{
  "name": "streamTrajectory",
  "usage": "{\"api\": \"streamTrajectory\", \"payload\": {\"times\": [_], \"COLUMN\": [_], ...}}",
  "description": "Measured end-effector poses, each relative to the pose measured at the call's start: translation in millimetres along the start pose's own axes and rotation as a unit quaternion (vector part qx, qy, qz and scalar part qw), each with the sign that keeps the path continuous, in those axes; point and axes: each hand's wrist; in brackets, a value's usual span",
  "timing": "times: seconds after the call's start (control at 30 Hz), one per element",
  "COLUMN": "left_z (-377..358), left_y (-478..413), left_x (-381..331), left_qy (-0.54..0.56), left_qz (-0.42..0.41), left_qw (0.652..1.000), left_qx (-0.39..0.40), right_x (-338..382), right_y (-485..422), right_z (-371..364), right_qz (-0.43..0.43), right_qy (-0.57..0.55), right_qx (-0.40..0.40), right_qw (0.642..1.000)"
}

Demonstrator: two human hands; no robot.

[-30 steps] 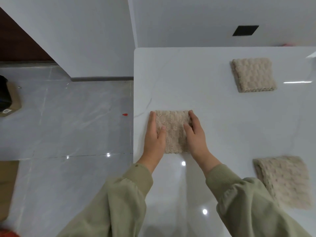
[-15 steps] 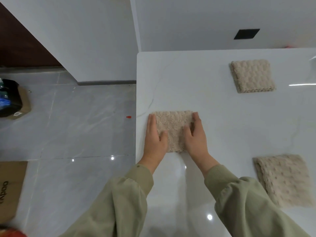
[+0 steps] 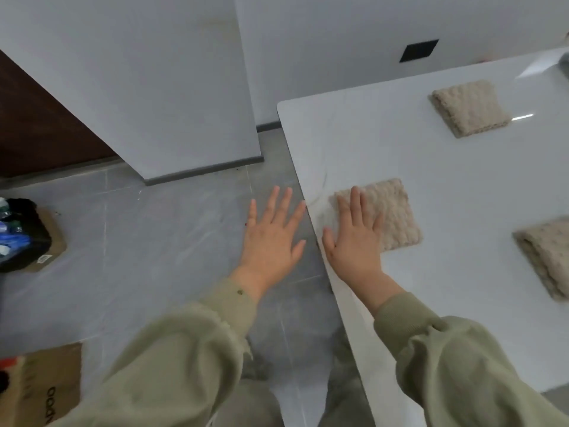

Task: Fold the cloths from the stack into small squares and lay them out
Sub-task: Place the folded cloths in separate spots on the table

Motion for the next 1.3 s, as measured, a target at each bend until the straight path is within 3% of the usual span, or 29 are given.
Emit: {"api": "streamTrajectory", "payload": {"times": [0.33,0.63,0.8,0.9,1.0,1.2,1.3], "left_z": [38.1,21.0,5.9,-2.1,-10.1,-17.9,-21.9], "left_y": [40.0,-41.8,-103.9,-133.4,-158.2,-189.9,-201.2], "left_x": [104.5,88.6,59.7,37.7,11.3,-35.9,-57.7], "left_qy": [-0.024,-0.018,0.045,0.183,0.321,0.455,0.482], "left_qz": [-0.086,-0.189,-0.257,-0.228,-0.194,-0.122,-0.120], "left_qw": [0.996,0.982,0.964,0.951,0.913,0.841,0.819], "left_qx": [-0.013,0.004,0.043,0.096,0.158,0.266,0.287], "right_x": [100.2,73.5,44.8,27.6,11.8,-17.6,-23.8], "right_y": [36.4,-1.3,-19.6,-20.0,-16.0,-14.2,-16.7], "right_z": [-6.9,-17.6,-22.8,-18.0,-11.2,-1.7,-6.4], "right_qz": [-0.054,-0.163,-0.262,-0.341,-0.418,-0.590,-0.612], "right_qy": [0.070,0.071,-0.022,-0.139,-0.223,-0.351,-0.346], "right_qx": [-0.012,-0.026,-0.092,-0.185,-0.264,-0.351,-0.373], "right_qw": [0.996,0.984,0.960,0.911,0.840,0.637,0.605]}}
Point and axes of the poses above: each hand's wrist, its own y-axis away from the middle knuckle, its own z-axis out of the back of the hand, x = y × z, and after that the axes turned 8 degrees about -x, right-handed
